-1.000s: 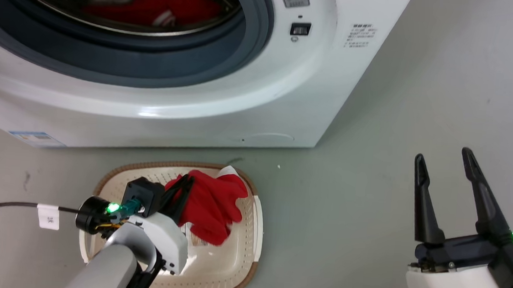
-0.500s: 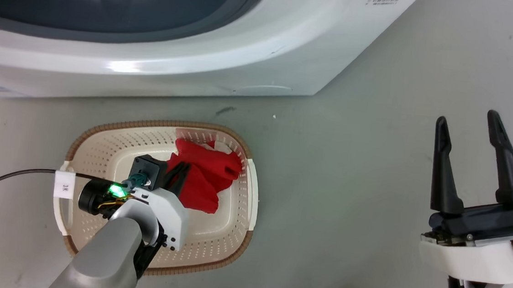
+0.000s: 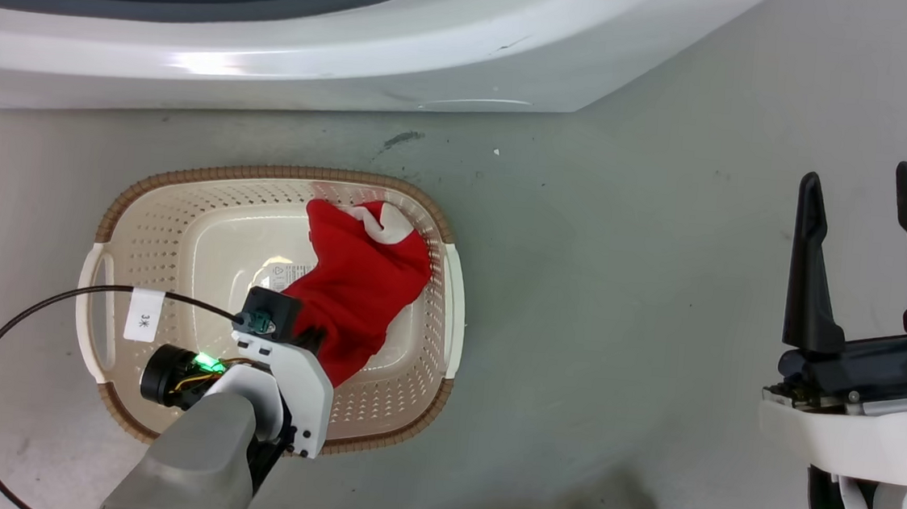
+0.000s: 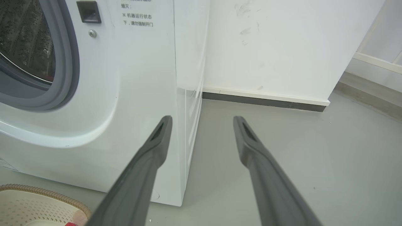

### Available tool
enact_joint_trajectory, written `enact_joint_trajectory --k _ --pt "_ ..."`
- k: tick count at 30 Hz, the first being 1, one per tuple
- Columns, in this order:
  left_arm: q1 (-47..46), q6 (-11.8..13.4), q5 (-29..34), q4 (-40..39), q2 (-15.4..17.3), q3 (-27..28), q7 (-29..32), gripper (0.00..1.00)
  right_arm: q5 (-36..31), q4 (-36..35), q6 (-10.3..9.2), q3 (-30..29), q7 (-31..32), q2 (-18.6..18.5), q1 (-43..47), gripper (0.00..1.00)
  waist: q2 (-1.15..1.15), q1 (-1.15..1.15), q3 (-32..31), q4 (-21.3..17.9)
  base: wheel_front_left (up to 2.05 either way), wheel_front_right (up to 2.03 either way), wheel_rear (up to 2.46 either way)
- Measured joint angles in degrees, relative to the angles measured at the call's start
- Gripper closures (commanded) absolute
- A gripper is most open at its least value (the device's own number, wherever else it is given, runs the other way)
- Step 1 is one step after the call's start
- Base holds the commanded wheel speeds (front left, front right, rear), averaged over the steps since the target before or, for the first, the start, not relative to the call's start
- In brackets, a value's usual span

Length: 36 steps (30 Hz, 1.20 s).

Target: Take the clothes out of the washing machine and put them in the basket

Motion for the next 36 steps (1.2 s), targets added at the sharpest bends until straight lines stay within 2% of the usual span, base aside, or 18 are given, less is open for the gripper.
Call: enact_joint_trajectory --k 10,11,12,18,25,36 --pt "-2.86 0.63 -1.74 4.17 0.19 0.93 0.37 1.00 -0.08 -0.16 -0.01 0.07 0.00 0.00 -1.08 0.00 0.00 0.00 2.30 0.02 0.00 0.00 0.00" --pt "-3.32 0.76 -1.74 4.20 0.19 0.96 0.02 0.70 -0.08 -0.15 -0.01 0.04 0.00 0.00 -1.09 0.00 0.00 0.00 2.28 0.03 0.00 0.00 0.00" --pt "-3.60 0.89 -1.71 4.25 0.19 0.80 -0.29 0.00 -0.09 -0.11 -0.01 0.04 0.00 0.00 -1.09 0.00 0.00 0.00 2.18 0.05 0.00 0.00 0.00" --pt "-3.04 1.70 -1.47 4.76 -0.07 0.20 -1.66 0.00 -0.42 0.68 -0.01 0.74 0.01 0.01 -1.02 0.00 0.00 0.00 -0.09 0.23 0.00 0.00 0.00" --pt "-0.15 2.86 -0.78 3.18 -0.36 -0.12 -3.86 0.00 -0.57 2.25 -0.01 1.60 0.01 0.00 1.33 0.00 0.00 -0.01 -5.86 0.67 0.00 0.00 0.00" --pt "10.49 8.44 4.04 -17.84 2.66 6.76 -4.01 0.00 -1.03 4.09 -0.01 2.38 0.00 0.01 6.75 0.00 0.00 -0.01 -16.93 2.47 0.00 0.00 0.00"
